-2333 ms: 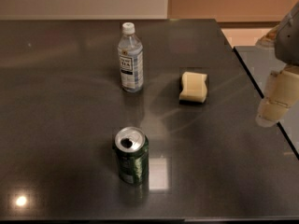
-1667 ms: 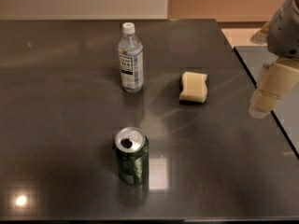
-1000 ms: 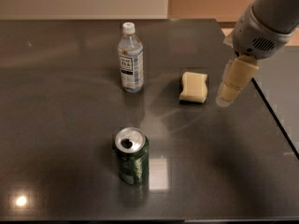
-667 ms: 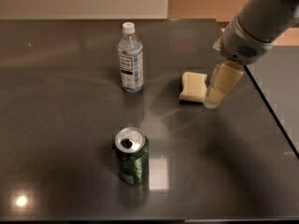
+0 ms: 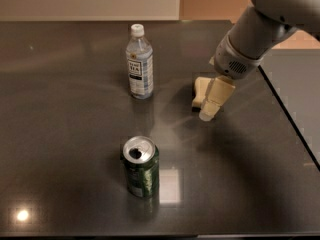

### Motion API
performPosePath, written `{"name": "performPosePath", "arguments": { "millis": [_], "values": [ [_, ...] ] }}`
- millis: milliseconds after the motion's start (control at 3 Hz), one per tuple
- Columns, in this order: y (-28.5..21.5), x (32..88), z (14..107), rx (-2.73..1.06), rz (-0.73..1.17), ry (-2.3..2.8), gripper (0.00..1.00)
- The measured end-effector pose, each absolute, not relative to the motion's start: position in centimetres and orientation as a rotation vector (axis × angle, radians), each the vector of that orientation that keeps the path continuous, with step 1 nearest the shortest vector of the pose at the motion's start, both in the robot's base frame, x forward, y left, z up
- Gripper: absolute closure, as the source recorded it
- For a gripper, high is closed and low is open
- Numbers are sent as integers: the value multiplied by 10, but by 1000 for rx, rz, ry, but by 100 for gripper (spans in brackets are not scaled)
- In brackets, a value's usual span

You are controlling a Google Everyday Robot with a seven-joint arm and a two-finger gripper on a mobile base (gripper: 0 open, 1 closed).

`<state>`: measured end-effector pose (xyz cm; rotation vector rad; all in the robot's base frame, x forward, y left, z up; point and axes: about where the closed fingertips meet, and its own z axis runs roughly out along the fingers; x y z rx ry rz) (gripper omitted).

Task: Pick sponge

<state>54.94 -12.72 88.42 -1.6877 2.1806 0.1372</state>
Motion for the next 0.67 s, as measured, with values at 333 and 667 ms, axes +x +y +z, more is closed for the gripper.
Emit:
{"name": "performPosePath", "arguments": {
  "millis": [333, 667],
  "values": [
    [-117, 557, 863, -1703, 154, 2203, 0],
    [-113, 565, 844, -1718, 168, 2231, 0]
  ]
}}
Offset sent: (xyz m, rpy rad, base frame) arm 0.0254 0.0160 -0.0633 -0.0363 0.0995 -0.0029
